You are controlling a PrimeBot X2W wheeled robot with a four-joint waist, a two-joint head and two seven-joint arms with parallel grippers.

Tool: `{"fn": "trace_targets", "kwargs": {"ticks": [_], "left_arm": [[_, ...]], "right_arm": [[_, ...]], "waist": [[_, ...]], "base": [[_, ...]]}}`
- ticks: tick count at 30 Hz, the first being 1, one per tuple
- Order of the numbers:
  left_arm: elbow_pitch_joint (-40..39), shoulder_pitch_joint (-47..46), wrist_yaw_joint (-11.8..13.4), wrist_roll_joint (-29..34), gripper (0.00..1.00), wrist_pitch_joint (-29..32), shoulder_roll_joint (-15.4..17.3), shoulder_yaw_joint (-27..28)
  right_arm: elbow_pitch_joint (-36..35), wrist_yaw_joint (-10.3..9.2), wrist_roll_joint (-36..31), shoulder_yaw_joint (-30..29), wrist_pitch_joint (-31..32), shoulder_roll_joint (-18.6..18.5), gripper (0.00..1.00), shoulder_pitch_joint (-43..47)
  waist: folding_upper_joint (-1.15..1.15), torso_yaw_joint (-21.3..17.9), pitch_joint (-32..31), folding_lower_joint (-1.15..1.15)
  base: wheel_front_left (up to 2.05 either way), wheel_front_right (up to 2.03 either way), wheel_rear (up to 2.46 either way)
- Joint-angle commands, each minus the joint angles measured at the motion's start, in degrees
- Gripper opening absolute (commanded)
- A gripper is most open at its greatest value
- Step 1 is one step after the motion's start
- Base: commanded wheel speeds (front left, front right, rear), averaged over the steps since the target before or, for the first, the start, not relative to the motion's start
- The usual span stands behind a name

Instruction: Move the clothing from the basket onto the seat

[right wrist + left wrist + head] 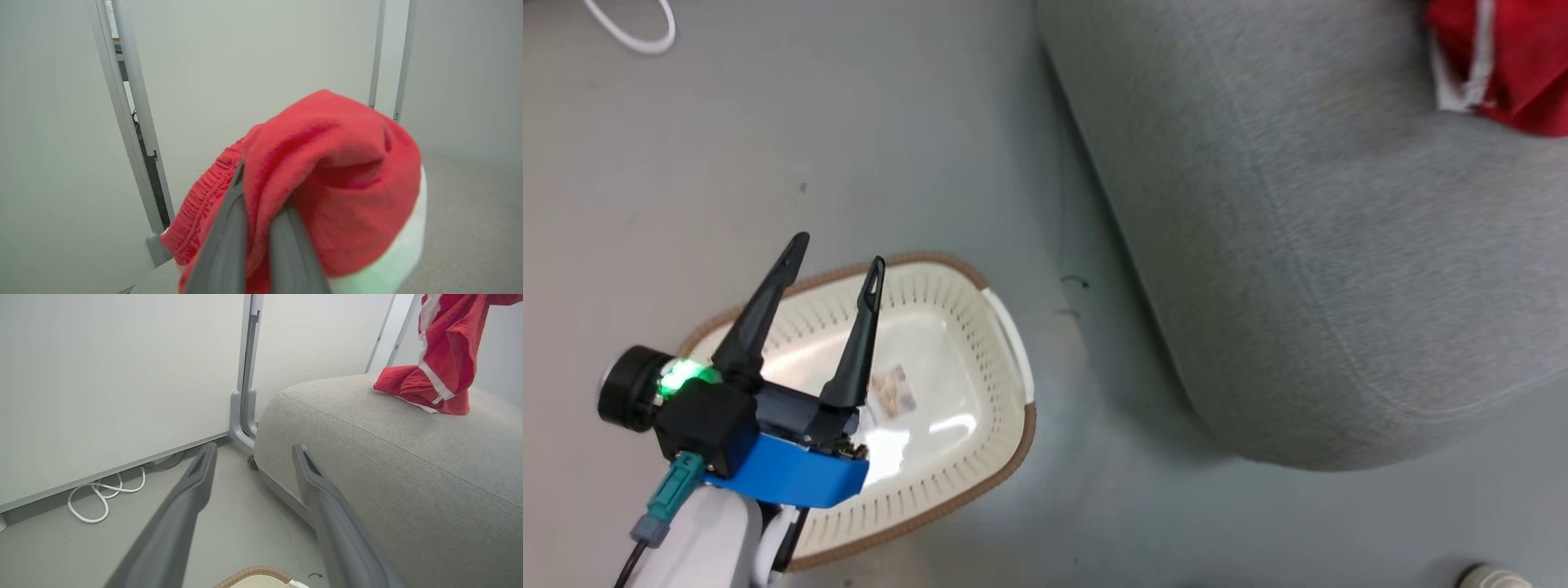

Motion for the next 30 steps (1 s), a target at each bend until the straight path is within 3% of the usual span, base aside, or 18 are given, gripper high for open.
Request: {"fn": "trace_targets", "kwargs": {"ticks": [1,5,9,15,16,17,18,30], "left_arm": [[-0.97,-1.5,-0.04,0.55,1.0,-0.17,0.72,0.16],[-2.89,-1.98,-0.04,1.1,1.0,-0.16,1.82,0.88],[-5.23,-2.44,-0.04,2.31,1.0,-0.17,2.62,1.27],[-7.67,-3.64,-0.04,3.4,1.0,-0.16,2.02,0.69],[-7.75,-3.67,-0.04,3.4,1.0,-0.16,1.85,0.52],[-7.77,-3.62,-0.04,3.35,1.0,-0.16,1.69,0.3],[-7.77,-3.61,-0.04,3.22,1.0,-0.16,1.48,0.16],[-5.67,-2.46,-0.04,1.76,1.0,-0.16,-2.25,-0.35]], "right_arm": [[0.62,0.03,-0.58,-2.46,-0.41,-1.0,0.0,-2.11],[2.65,0.03,-1.76,-8.19,-1.19,-2.97,0.0,-5.5],[7.49,0.03,-5.0,-9.66,-1.46,-3.99,0.0,-5.98],[16.59,0.03,-7.27,-13.3,-3.55,-3.0,0.0,-5.8],[18.1,0.03,-7.94,-13.46,-3.5,-3.18,0.14,-5.56],[19.27,0.03,-8.29,-13.54,-3.74,-3.42,0.66,-5.4],[20.32,0.03,-8.55,-13.67,-3.86,-3.63,1.0,-5.4],[25.56,0.02,-11.37,-11.93,-6.69,-5.59,1.0,-2.98]], "waist": [[0.0,2.7,6.03,-0.01],[0.0,3.71,10.23,-0.01],[0.0,4.05,13.23,-0.01],[0.0,5.06,14.53,-0.01],[0.0,5.28,14.43,-0.01],[0.0,5.53,14.17,-0.01],[0.0,5.78,13.88,-0.01],[0.0,8.79,7.47,-0.01]], "base": [[0.0,0.0,0.0],[0.0,0.0,0.0],[0.0,0.0,0.0],[0.0,0.0,0.0],[0.0,0.0,0.0],[0.0,0.0,0.0],[0.0,0.0,0.0],[0.0,0.0,0.0]]}}
